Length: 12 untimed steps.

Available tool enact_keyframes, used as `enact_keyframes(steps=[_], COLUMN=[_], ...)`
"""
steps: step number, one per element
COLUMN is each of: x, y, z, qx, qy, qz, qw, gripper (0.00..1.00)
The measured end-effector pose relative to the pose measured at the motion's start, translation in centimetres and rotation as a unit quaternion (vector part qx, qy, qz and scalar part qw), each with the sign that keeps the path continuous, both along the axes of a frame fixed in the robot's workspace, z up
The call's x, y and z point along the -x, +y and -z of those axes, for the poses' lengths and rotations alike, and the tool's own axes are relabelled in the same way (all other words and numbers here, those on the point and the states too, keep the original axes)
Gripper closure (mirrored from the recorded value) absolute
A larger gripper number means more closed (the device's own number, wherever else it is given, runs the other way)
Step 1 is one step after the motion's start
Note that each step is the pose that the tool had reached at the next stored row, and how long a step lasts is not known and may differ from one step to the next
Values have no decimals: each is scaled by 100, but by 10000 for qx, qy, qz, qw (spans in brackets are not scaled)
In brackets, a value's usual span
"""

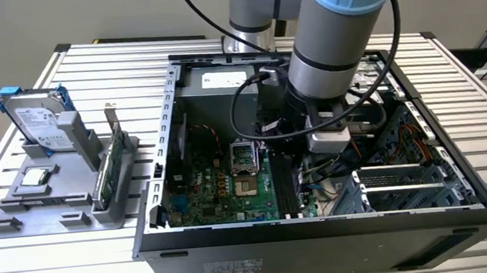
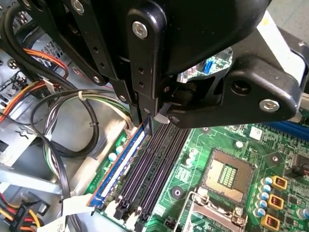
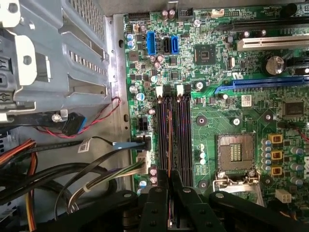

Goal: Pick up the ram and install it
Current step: 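Insert the ram into the slot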

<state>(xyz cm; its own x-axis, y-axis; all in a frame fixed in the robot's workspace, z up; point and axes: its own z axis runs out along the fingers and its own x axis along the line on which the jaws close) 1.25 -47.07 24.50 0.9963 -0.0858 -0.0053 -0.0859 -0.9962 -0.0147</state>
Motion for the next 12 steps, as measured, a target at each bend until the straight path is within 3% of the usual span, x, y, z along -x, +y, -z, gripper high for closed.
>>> enact_keyframes(steps=[6,12], x=[0,0], y=[-54,-75], z=[48,116], qx=[-1,0], qy=[0,-2], qz=[0,-10], qw=[10000,10000], gripper=[100,100])
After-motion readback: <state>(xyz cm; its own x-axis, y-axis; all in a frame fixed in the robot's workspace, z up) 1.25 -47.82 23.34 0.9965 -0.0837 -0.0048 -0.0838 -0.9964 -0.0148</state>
